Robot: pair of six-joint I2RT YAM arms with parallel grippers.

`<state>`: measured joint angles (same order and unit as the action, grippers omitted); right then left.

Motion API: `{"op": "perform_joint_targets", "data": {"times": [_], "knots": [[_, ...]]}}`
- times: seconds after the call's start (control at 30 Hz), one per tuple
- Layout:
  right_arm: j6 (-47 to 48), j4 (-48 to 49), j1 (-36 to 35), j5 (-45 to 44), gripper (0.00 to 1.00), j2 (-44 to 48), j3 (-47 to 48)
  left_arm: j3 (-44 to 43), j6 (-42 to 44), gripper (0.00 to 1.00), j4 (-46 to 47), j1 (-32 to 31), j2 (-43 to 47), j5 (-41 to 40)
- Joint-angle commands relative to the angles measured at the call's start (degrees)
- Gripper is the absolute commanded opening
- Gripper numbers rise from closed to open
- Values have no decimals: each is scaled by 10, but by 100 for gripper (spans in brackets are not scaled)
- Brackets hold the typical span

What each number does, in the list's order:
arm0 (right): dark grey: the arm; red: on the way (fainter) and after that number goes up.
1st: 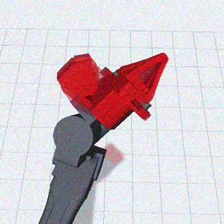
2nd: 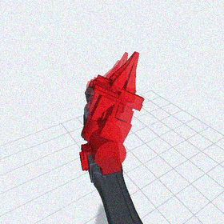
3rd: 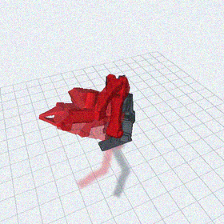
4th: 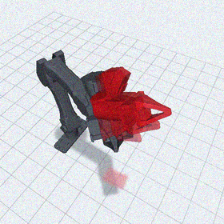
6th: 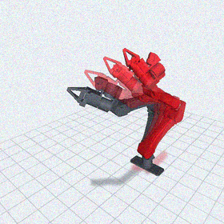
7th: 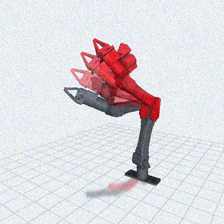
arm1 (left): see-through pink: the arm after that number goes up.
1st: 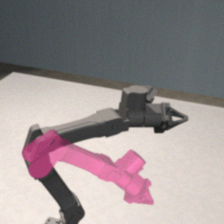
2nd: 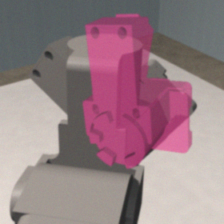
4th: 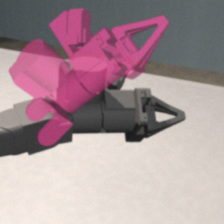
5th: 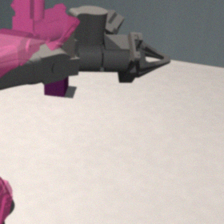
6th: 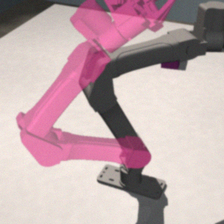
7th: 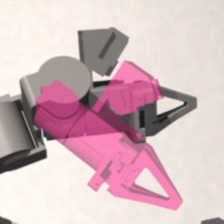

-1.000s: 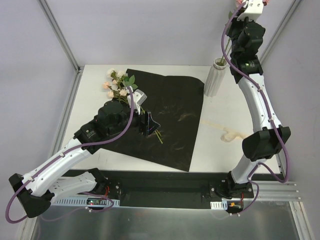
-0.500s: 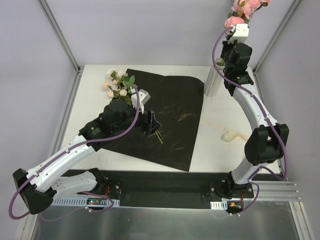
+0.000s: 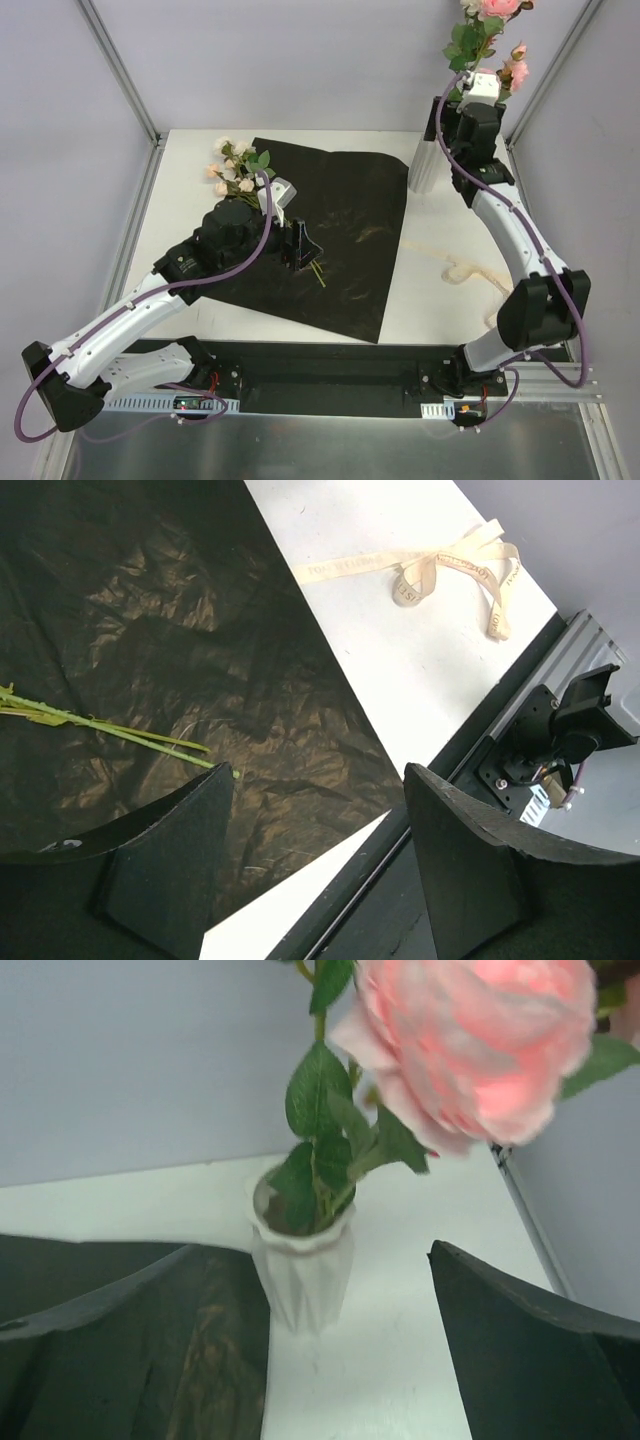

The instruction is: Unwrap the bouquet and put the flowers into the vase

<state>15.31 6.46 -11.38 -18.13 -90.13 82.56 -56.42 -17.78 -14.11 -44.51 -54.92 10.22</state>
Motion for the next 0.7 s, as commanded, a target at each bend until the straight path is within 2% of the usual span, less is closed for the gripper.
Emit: {"op": "perform_joint_targets", "data": {"times": [0.0,0.03,0.1,0.27,0.3,0.33,0.4,0.43,0.53,0.57,0.67], "knots": [[-111,-152,-17,-40,97,100,-27,-9,-24,68,7,7,-3,-8],[-148,-189,-25,-45,97,115,-42,-9,-27,68,7,7,-5,-19],[-173,-193,-64,-45,97,162,-121,-6,-42,69,7,7,-8,-37],[-222,-138,-200,9,96,211,-288,20,-112,73,7,49,-19,-77],[-224,-104,-221,18,95,210,-310,28,-152,75,7,65,-19,-71],[-225,-91,-243,25,95,203,-324,36,-176,77,7,107,-23,-60],[-248,-73,-295,34,93,183,-352,62,-244,78,8,155,-30,-34],[-256,-67,-323,36,93,177,-360,78,-263,75,12,192,-40,-32],[-276,-3,-362,56,92,166,-398,109,-323,73,42,246,-69,-30],[-280,14,-368,61,92,163,-406,114,-337,69,50,282,-79,-22],[-271,79,-383,72,92,158,-448,111,-376,60,95,319,-134,-4]]}}
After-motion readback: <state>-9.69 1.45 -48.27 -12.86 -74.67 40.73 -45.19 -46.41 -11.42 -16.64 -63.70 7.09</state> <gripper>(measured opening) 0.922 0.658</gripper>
